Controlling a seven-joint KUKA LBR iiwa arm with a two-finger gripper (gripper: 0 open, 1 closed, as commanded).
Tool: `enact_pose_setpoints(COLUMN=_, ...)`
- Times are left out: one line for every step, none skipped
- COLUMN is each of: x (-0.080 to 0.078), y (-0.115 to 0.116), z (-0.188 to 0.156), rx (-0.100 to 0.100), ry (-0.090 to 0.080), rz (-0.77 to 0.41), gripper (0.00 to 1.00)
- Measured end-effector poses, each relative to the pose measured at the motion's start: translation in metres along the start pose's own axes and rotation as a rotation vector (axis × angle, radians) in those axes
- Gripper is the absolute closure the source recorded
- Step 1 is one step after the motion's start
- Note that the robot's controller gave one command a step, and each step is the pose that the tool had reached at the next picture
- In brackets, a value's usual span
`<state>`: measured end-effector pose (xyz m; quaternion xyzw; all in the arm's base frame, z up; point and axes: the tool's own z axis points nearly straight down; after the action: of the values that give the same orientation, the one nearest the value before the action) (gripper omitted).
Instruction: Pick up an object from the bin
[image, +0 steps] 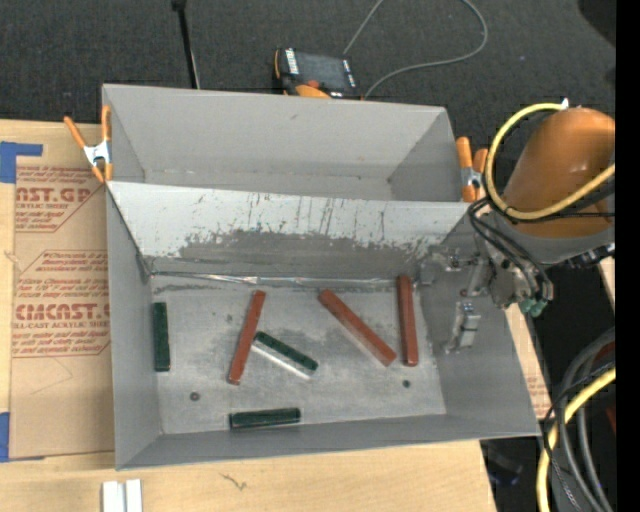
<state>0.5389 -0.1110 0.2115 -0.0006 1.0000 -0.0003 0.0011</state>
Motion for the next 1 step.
enact_pose_setpoints(x=-0.0257, y=0.0165, z=0.1465, rx=-0.002, ry=0.007, rz=-0.042, gripper=0.00)
